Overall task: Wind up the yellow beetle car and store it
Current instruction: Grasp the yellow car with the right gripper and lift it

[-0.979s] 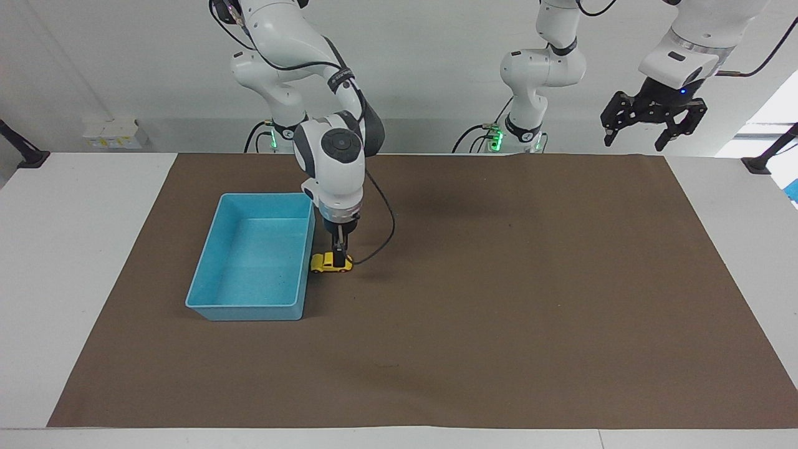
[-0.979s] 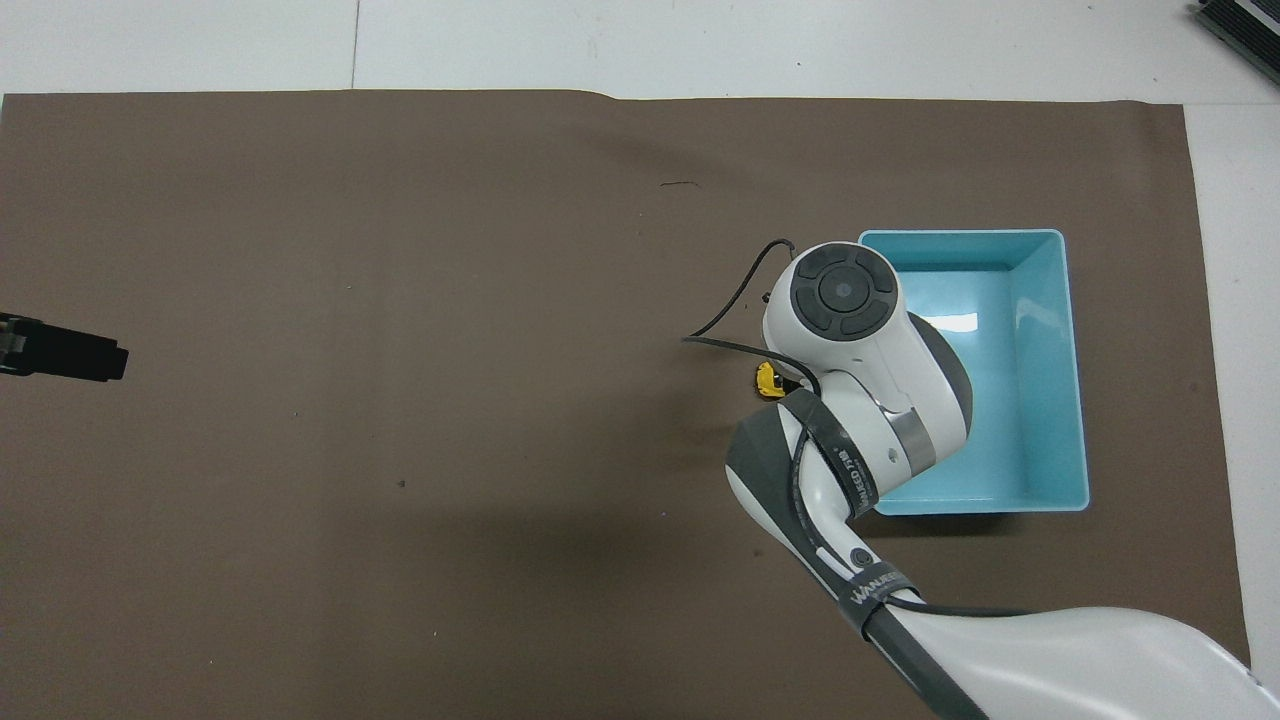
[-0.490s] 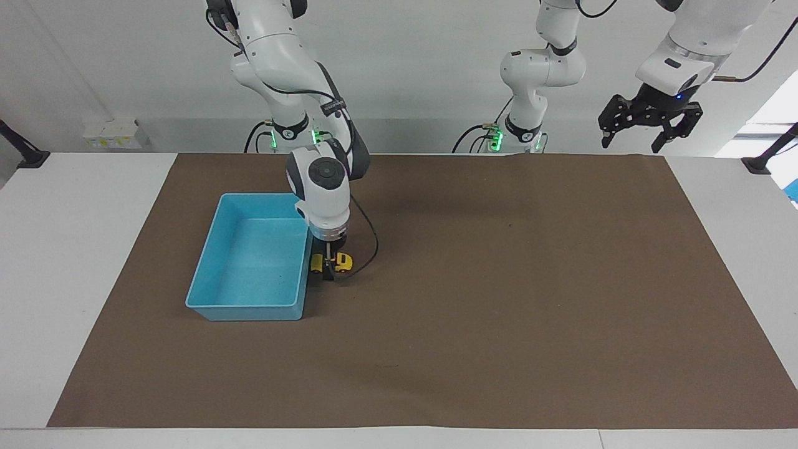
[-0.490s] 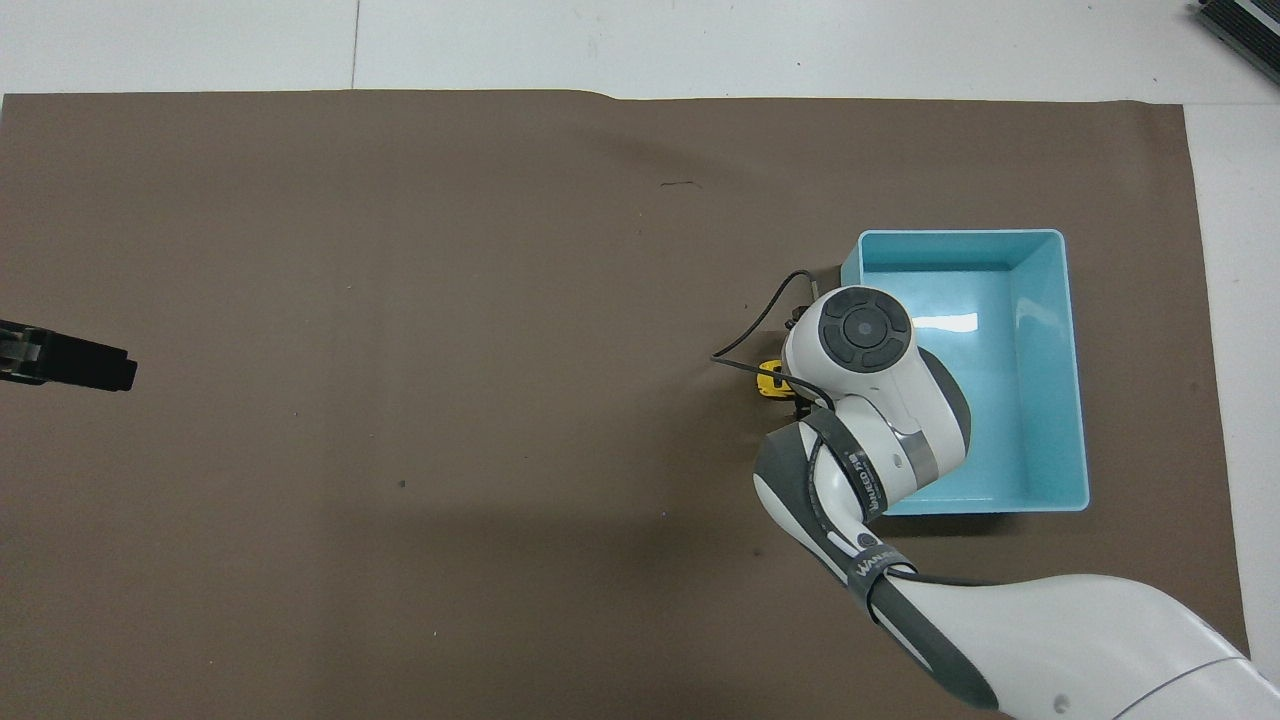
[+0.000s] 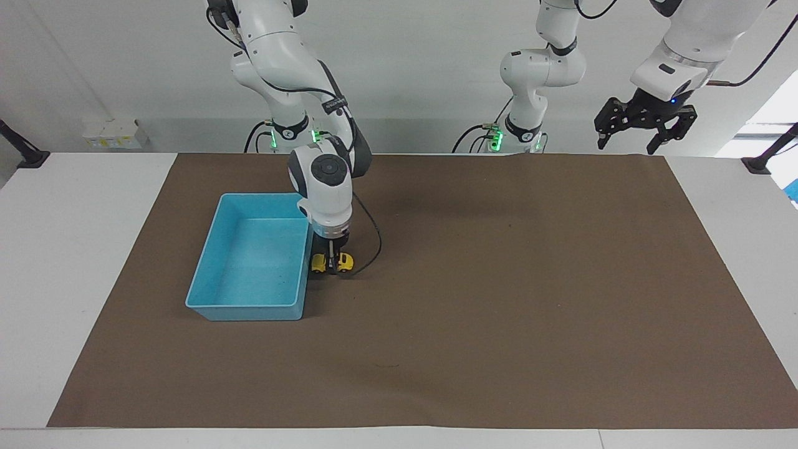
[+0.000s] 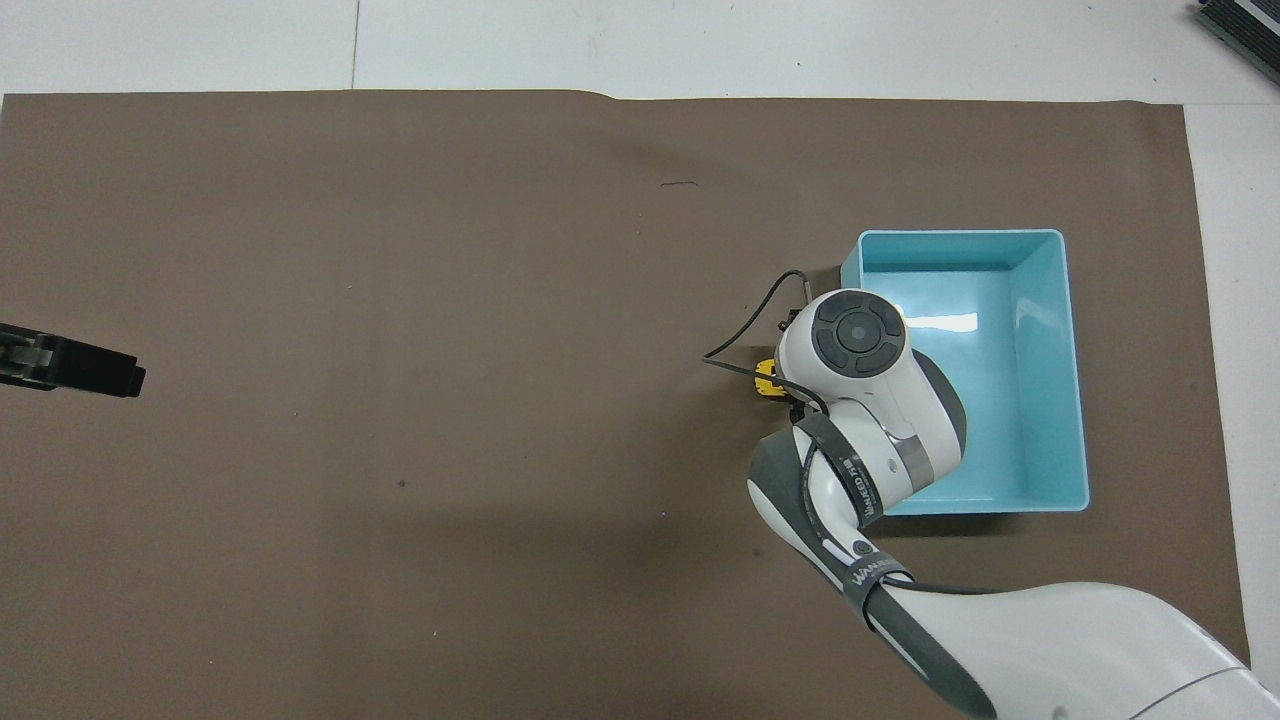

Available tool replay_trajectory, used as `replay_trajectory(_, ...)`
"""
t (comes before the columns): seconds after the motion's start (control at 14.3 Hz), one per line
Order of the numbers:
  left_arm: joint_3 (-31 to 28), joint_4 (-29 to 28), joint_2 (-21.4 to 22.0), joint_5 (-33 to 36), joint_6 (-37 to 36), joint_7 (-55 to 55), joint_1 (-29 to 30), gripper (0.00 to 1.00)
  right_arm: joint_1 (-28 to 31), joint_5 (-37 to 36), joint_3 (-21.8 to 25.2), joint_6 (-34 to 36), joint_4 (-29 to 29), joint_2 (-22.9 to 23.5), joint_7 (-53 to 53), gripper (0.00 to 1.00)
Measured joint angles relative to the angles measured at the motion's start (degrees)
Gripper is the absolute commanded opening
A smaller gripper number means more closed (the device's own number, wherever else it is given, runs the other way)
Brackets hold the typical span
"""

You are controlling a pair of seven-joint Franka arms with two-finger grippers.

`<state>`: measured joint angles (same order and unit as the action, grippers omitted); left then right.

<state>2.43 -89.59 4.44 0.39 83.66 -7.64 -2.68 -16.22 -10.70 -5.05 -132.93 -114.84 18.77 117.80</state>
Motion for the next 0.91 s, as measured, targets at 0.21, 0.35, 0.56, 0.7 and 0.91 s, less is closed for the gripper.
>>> replay_trajectory(0.21,-1.09,0.00,0.02,0.00,-0.04,0.00,0.31,1.00,-2.65,0.00,-0.16,3.22,2.81,-0.03,1.44,0.00)
replay_trajectory(0.35,-1.22,0.00,0.02,0.00,-0.05,0.00,0.73,1.00,-4.60,0.00,-0.21,6.23,5.52,-0.04,2.25,0.00)
replay_trajectory(0.56,-1.13,0.00,0.02,0.00,-0.06,0.00,0.76,1.00,-6.74,0.00,-0.24,7.77,8.24,-0.03,2.45,0.00)
replay_trajectory(0.7,-1.12,0.00,0.02,0.00,-0.06,0.00,0.76,1.00,-7.10,0.00,-0.26,7.78,9.77,-0.08,2.45,0.00)
replay_trajectory(0.91,-1.11,0.00,0.02,0.00,-0.07,0.00,0.76,1.00,-6.77,0.12,-0.22,7.88,11.51,-1.07,-0.33,0.00)
